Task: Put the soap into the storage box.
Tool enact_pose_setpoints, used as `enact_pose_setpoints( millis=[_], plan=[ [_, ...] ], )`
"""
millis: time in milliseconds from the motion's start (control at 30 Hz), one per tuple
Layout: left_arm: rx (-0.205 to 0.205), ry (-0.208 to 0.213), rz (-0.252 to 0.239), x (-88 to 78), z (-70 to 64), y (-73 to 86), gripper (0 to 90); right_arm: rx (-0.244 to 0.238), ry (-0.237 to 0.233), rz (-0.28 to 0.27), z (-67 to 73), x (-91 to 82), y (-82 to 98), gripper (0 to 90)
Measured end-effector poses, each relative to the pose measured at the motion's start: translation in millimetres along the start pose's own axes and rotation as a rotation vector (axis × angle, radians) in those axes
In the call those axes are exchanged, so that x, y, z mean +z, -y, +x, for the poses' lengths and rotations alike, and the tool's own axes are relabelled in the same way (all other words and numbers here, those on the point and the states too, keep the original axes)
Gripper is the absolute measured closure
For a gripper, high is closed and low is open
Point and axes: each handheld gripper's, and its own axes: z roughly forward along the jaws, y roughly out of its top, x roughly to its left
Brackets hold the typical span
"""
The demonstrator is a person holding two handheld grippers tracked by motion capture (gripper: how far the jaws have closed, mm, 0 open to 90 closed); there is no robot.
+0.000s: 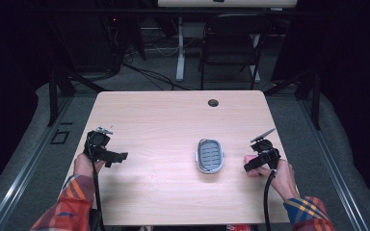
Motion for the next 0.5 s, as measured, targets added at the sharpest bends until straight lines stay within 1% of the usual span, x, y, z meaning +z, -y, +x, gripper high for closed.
enact_pose_setpoints(
  millis=[167,233,367,467,500],
  plan=[
    [0.000,-0.002,-0.002,-0.7,0.3,0.3,0.0,-0.002,-0.010,0.006,-4.5,-0.1,0.7,33.3],
    [-0.001,-0.002,-0.003,-0.9,0.2,0.4,0.0,0.001,-0.010,0.000,-5.3,0.4,1.2,34.0],
    [0.001,-0.002,-0.002,-0.6,0.1,0.2,0.0,-0.004,-0.005,0.010,-6.0,0.9,1.2,35.0],
    [0.002,-0.002,-0.002,-0.7,0.0,0.2,0.0,0.003,-0.005,0.004,-5.7,3.2,1.7,36.1],
    [0.002,-0.002,-0.002,-0.7,0.1,0.2,0.0,-0.001,0.006,0.008,-5.1,3.5,1.5,36.3]
  ],
)
